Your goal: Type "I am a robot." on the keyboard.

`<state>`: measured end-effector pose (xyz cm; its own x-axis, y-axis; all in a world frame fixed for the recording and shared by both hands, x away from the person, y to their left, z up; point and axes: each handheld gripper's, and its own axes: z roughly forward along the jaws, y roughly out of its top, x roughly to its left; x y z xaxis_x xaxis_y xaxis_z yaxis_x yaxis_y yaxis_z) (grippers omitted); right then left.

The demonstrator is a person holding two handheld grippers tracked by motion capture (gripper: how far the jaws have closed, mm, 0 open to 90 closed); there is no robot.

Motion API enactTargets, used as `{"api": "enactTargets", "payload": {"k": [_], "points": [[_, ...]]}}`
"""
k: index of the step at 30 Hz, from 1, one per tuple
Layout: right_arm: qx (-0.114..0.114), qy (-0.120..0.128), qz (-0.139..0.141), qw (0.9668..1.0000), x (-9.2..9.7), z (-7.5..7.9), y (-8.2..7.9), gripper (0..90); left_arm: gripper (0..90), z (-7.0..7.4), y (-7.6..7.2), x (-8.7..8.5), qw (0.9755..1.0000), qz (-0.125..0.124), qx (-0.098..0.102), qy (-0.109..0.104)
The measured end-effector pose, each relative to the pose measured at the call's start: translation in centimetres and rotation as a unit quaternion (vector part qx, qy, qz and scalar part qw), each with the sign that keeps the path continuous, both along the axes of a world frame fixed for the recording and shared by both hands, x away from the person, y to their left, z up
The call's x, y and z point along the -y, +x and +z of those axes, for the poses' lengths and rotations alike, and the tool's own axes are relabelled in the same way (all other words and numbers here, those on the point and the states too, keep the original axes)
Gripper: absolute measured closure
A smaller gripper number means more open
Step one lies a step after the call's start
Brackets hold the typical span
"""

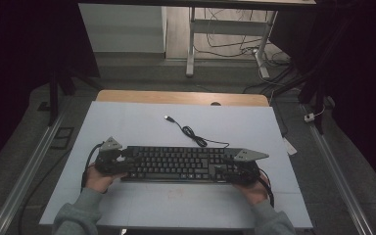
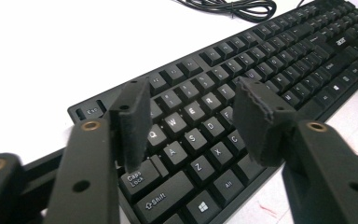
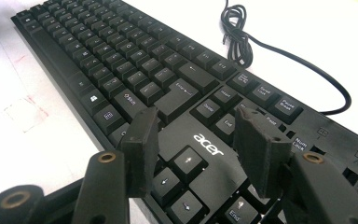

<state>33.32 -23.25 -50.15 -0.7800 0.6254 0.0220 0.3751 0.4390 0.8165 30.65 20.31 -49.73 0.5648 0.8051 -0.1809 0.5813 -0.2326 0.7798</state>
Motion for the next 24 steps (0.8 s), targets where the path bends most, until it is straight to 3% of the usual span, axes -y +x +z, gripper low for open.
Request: {"api": "enactTargets", "payload": {"k": [10, 24], "points": [[0.003, 0.001, 0.003, 1.0, -0.05, 0.04, -0.04, 50.0, 39.3, 0.19, -0.05, 0.13, 1.0, -0.006, 0.0, -0.003], [0.002, -0.002, 0.002, 1.0, -0.08, -0.02, 0.0, 50.0, 38.4, 0.26, -0.1, 0.38, 0.9999, -0.011, 0.001, -0.001]]}}
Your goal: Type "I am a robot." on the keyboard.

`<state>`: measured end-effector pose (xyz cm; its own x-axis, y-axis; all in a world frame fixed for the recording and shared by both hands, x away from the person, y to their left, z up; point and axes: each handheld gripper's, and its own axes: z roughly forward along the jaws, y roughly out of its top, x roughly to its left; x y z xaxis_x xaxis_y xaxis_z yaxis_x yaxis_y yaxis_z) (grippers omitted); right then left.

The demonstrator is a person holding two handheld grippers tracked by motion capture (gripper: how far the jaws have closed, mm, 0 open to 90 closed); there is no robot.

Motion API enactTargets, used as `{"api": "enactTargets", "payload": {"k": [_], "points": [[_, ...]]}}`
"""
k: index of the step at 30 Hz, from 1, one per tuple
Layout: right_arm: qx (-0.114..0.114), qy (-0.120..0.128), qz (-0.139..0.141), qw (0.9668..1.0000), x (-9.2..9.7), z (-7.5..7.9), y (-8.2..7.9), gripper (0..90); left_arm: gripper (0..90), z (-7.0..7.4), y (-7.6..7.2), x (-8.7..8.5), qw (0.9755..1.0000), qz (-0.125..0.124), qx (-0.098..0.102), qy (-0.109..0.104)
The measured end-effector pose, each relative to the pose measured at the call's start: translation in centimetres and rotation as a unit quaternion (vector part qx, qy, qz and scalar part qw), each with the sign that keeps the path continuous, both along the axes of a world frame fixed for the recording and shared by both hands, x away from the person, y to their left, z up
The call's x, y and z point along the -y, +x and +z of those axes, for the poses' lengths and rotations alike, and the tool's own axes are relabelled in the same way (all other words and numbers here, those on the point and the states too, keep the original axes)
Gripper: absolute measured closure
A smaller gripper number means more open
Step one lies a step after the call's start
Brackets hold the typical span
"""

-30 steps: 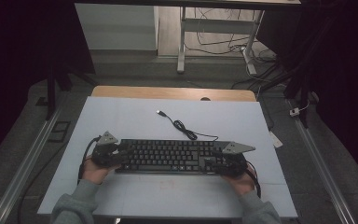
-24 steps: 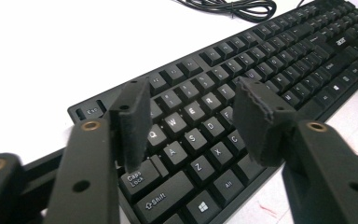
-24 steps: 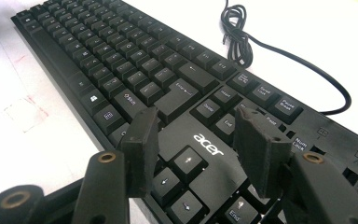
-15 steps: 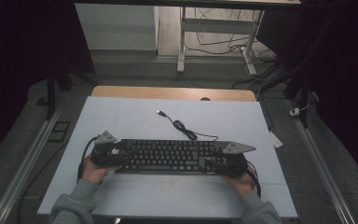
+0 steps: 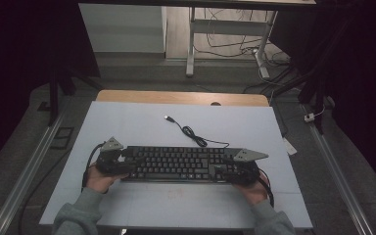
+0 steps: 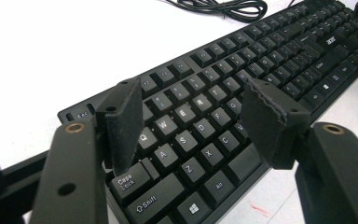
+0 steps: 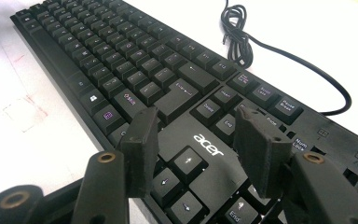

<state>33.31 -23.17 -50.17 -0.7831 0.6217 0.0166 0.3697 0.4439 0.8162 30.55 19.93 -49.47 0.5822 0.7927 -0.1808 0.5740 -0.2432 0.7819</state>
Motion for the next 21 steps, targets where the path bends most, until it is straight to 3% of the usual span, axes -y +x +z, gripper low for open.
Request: {"api": "enactTargets", "payload": {"k": [6, 21], "points": [[-0.001, 0.0, 0.0, 1.0, 0.0, -0.1, 0.0, 50.0, 38.4, 0.0, -0.1, 0.3, 1.0, -0.004, 0.0, 0.0], [-0.001, 0.0, 0.0, 1.0, 0.0, -0.1, 0.0, 50.0, 39.5, 0.3, -0.6, 2.0, 0.9991, -0.042, 0.0, 0.003]]}}
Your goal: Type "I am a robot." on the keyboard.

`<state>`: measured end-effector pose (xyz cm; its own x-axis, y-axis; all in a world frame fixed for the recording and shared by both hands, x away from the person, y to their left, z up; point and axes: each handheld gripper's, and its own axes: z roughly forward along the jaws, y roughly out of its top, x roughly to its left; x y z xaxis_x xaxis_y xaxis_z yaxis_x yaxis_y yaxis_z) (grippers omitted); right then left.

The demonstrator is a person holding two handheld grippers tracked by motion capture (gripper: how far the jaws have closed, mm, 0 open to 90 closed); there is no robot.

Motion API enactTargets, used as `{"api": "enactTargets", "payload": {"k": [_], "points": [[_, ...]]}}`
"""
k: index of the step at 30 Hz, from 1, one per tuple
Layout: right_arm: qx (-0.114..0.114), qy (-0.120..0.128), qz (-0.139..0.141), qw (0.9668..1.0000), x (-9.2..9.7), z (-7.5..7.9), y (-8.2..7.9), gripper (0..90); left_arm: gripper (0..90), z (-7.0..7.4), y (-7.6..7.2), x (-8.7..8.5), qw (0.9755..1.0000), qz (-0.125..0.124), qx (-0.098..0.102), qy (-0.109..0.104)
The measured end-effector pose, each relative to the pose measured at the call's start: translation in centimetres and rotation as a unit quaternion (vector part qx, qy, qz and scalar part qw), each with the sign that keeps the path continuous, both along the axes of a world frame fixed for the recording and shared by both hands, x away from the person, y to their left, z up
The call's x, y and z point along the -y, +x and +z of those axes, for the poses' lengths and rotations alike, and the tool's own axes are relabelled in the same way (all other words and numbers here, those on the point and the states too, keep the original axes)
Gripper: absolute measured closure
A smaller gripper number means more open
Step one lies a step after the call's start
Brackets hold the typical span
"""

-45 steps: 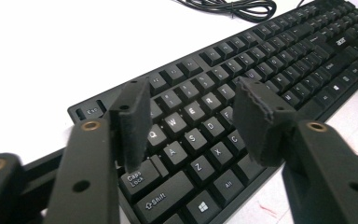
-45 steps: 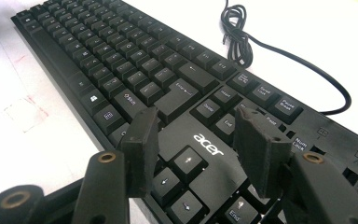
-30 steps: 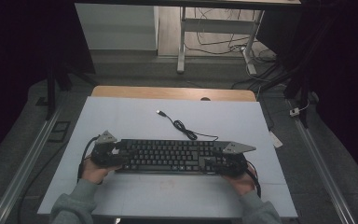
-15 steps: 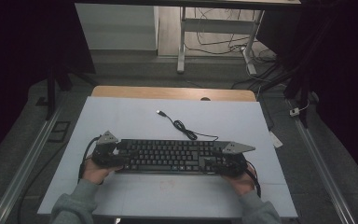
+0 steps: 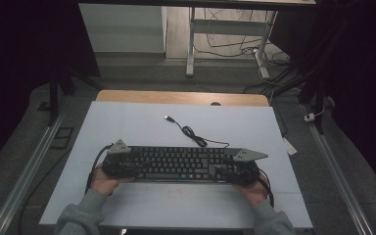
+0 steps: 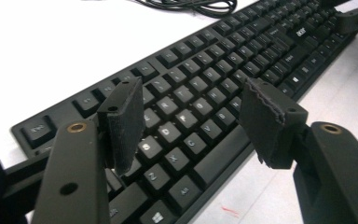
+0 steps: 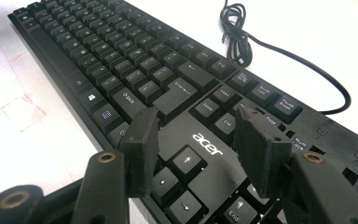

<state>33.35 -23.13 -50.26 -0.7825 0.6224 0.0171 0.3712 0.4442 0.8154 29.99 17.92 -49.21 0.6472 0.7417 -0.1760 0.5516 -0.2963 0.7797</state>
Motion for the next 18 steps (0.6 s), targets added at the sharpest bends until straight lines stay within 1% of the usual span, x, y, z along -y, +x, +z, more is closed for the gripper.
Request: {"api": "enactTargets", "payload": {"k": [6, 13, 17, 18], "points": [[0.0, -0.001, 0.0, 1.0, 0.0, 0.0, 0.0, 50.0, 40.0, -0.1, -0.1, 0.8, 0.9998, -0.017, -0.003, 0.008], [-0.001, -0.003, 0.0, 1.0, -0.1, 0.0, 0.0, 50.0, 40.9, -0.2, -0.3, 1.4, 0.9996, -0.026, -0.005, 0.014], [0.001, -0.002, 0.0, 1.0, -0.1, 0.0, 0.0, 50.0, 41.7, -0.3, -0.3, 1.7, 0.9991, -0.036, -0.004, 0.02], [0.001, -0.002, 0.0, 1.0, -0.1, 0.0, 0.0, 50.0, 41.9, -0.3, -0.4, 1.9, 0.9992, -0.037, -0.006, 0.018]]}}
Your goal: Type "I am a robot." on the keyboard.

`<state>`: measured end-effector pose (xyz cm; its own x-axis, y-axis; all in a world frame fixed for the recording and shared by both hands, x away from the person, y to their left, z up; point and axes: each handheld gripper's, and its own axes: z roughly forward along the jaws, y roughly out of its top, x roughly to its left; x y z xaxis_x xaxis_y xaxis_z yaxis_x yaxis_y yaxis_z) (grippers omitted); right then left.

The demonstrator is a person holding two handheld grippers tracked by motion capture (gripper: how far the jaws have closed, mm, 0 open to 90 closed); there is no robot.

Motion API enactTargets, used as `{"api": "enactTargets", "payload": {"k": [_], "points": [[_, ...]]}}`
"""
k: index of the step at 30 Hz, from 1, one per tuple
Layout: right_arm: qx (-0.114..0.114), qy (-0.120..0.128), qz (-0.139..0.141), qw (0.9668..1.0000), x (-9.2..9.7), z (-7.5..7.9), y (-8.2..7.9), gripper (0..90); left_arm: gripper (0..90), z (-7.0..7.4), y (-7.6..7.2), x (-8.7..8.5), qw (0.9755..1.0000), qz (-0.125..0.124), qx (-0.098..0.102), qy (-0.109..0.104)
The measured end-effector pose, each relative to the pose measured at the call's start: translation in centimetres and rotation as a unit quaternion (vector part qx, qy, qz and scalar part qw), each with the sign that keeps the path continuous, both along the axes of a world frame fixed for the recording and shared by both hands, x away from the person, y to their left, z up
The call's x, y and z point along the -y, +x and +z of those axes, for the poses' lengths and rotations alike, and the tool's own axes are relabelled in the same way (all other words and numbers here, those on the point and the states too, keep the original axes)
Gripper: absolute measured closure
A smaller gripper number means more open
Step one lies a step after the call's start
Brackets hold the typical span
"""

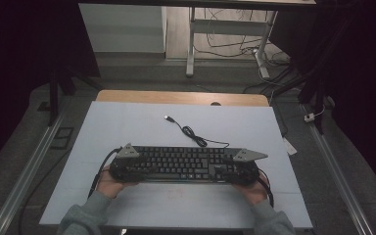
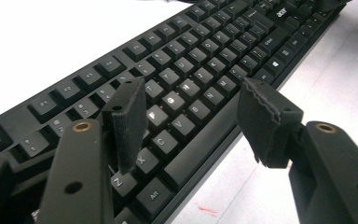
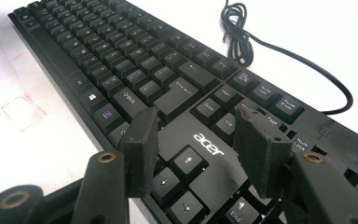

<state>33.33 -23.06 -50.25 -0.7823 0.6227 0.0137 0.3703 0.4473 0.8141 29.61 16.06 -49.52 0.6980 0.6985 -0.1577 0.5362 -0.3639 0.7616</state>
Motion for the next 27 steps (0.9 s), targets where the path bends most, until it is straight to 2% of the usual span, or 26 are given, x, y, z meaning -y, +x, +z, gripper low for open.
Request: {"api": "enactTargets", "payload": {"k": [11, 16, 23, 27], "points": [[-0.001, 0.0, 0.0, 1.0, 0.0, -0.1, 0.0, 50.0, 47.7, -0.4, -0.2, 1.1, 0.9996, -0.024, -0.003, 0.014], [-0.004, -0.002, 0.0, 1.0, 0.0, -0.1, 0.0, 50.0, 60.1, -0.9, -0.3, 2.0, 0.9987, -0.044, -0.008, 0.025], [-0.004, -0.003, 0.0, 1.0, 0.0, -0.1, 0.0, 50.0, 85.3, -1.4, -0.4, 3.0, 0.9968, -0.066, -0.009, 0.045], [-0.002, -0.003, 0.0, 1.0, -0.1, -0.1, 0.0, 50.0, 88.3, -1.6, -0.4, 3.4, 0.996, -0.071, -0.009, 0.054]]}}
